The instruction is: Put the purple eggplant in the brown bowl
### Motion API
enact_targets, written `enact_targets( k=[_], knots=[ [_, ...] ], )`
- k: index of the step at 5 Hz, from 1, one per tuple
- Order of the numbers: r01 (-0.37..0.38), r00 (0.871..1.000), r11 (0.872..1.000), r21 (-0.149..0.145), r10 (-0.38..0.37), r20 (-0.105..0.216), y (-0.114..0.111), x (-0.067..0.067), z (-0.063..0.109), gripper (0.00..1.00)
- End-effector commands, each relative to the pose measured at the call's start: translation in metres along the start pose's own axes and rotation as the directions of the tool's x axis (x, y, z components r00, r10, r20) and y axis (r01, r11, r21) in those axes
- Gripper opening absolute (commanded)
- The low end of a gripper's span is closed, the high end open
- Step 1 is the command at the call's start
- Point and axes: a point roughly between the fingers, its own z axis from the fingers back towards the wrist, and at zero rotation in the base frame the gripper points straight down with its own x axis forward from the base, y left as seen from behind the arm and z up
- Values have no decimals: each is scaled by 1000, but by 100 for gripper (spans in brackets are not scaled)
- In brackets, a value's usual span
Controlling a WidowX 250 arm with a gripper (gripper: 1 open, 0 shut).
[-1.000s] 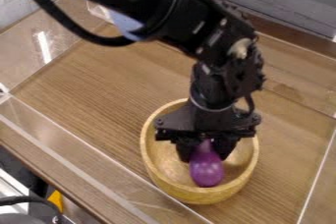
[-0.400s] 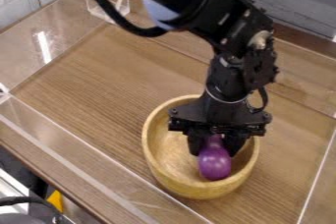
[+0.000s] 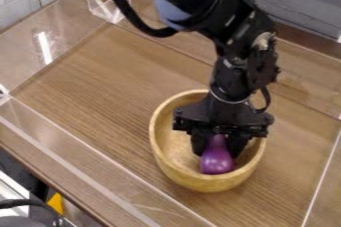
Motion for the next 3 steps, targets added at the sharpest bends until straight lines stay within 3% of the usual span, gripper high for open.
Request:
enact_targets(
  k=[1, 2, 3],
  knots=[
    [1, 1000, 1000, -24, 0, 24, -1, 12, 4, 0],
    [-46, 999, 999, -13, 46, 26, -4, 7, 8, 100],
    [-110, 993, 994, -6, 111, 32, -1, 13, 4, 100]
  ],
)
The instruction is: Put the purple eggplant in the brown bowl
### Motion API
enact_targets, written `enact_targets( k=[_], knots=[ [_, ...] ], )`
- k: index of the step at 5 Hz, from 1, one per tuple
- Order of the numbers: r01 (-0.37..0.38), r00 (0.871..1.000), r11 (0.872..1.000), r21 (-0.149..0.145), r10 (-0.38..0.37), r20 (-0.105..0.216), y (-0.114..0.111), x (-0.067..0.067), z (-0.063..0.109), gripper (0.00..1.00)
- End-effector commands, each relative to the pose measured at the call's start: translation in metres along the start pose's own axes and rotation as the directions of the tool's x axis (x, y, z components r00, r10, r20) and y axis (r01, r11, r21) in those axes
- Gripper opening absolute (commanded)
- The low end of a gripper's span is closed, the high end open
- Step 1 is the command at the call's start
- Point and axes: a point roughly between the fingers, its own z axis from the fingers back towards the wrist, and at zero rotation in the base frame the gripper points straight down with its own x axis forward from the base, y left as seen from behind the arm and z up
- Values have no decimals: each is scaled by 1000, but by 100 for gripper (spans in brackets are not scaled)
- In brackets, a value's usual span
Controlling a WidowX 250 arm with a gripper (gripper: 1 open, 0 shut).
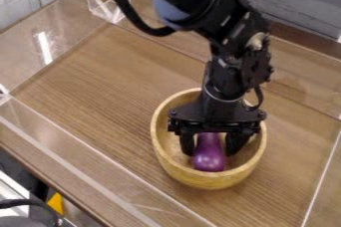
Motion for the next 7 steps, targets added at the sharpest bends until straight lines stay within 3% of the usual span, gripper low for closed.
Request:
enact_targets(
  k=[1, 2, 3, 4, 5, 6, 7],
  knots=[
    [-75, 996, 997, -30, 76, 36, -5, 16, 3, 0],
    [-65, 997, 997, -28, 66, 44, 0, 18, 1, 100],
    [-56, 997, 998, -25, 57, 52, 5, 20, -1, 0],
    [-55, 997, 998, -18, 56, 60, 6, 21, -1, 0],
    [-54, 996, 999, -8, 54, 67, 7, 22, -1, 100],
    [-113, 991, 994, 3, 112, 71, 8, 15, 16, 0],
    [-171, 983, 985, 11, 170, 72, 8, 8, 34, 100]
  ],
)
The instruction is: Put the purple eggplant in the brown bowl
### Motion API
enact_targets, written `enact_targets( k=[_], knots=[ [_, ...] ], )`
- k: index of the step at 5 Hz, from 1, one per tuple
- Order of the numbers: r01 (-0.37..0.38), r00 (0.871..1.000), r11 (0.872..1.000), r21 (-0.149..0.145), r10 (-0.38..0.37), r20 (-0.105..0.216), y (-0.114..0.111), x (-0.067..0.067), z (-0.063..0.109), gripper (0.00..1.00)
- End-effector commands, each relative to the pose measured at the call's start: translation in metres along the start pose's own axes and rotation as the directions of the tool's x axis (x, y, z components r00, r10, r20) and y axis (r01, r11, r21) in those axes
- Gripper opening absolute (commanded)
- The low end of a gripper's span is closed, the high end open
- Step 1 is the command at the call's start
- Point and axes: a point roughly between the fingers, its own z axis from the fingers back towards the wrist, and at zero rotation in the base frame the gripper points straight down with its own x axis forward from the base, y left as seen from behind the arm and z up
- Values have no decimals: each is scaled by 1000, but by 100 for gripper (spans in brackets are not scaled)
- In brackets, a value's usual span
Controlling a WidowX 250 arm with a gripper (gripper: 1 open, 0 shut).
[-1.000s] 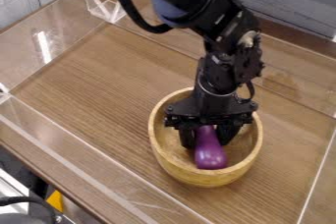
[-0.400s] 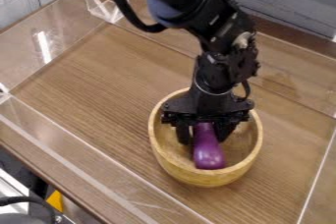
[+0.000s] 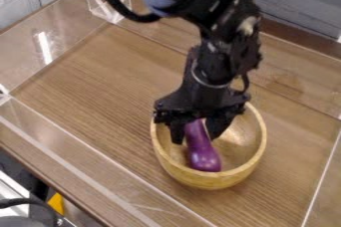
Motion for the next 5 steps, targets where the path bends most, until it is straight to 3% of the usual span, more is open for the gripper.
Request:
enact_targets(
  k=[1, 2, 4, 5],
  knots=[
    [-43, 999, 998, -42, 44, 25, -4, 16, 12, 100],
    [-87, 996, 996, -32, 88, 24, -3, 25, 6, 0],
    [-147, 989, 989, -9, 147, 33, -2, 29, 15, 0],
    [-75, 996, 997, -13, 76, 43, -11, 19, 9, 0]
  ],
)
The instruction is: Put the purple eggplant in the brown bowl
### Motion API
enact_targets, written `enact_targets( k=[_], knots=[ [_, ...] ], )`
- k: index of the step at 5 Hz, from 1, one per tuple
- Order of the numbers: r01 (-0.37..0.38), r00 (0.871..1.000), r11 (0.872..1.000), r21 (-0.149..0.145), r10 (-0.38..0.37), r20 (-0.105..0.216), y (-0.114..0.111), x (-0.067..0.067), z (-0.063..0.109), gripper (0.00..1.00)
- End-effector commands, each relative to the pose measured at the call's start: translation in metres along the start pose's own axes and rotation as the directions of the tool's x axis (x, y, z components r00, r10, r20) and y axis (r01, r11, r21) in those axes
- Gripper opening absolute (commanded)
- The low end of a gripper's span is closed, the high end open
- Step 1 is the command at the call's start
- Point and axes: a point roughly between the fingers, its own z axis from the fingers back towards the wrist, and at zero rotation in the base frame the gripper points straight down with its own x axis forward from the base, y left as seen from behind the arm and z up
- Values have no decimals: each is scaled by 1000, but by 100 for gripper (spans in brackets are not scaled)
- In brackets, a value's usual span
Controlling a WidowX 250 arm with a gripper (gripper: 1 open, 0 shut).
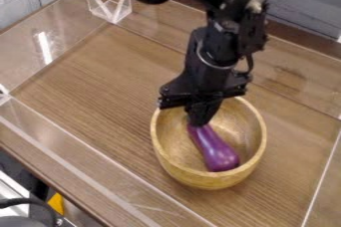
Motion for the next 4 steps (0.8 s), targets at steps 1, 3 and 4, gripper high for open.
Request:
enact_targets(
  k=[1, 3, 4],
  knots=[
    [76, 997, 997, -34, -75, 34, -11, -6, 2, 0],
    [149, 988, 988, -27, -148, 52, -13, 4, 5, 100],
    [183, 982, 983, -23, -181, 62, -12, 6, 3, 0]
  ],
)
